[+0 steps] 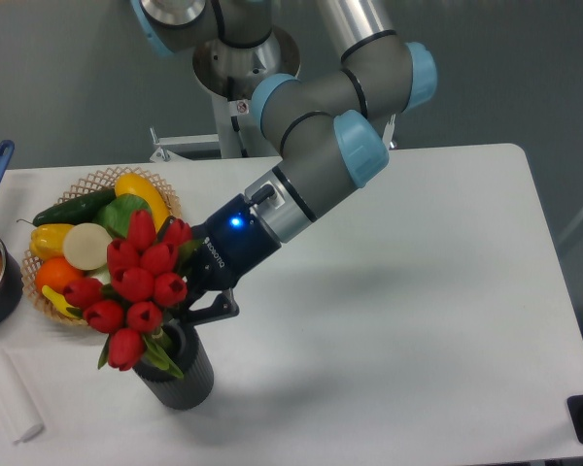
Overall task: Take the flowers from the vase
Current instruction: 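Lift the tulip bunch up out of the black vase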
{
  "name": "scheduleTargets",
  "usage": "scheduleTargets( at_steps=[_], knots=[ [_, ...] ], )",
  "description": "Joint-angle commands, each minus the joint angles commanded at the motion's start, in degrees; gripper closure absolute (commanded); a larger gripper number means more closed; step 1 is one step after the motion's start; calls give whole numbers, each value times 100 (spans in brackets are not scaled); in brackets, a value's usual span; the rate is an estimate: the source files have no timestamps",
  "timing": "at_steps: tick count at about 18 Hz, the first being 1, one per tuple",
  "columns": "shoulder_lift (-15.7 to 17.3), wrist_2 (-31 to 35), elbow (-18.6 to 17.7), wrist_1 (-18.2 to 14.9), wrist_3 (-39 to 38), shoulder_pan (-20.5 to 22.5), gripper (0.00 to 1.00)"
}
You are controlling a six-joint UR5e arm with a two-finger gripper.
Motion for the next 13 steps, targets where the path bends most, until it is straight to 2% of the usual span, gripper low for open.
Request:
scheduleTargets(
  at_steps=[5, 9, 13],
  knots=[
    [-9, 35, 422, 0, -605, 26, 60],
    [131, 35, 519, -9, -844, 271, 60],
    [193, 26, 651, -9, -1537, 518, 60]
  ],
)
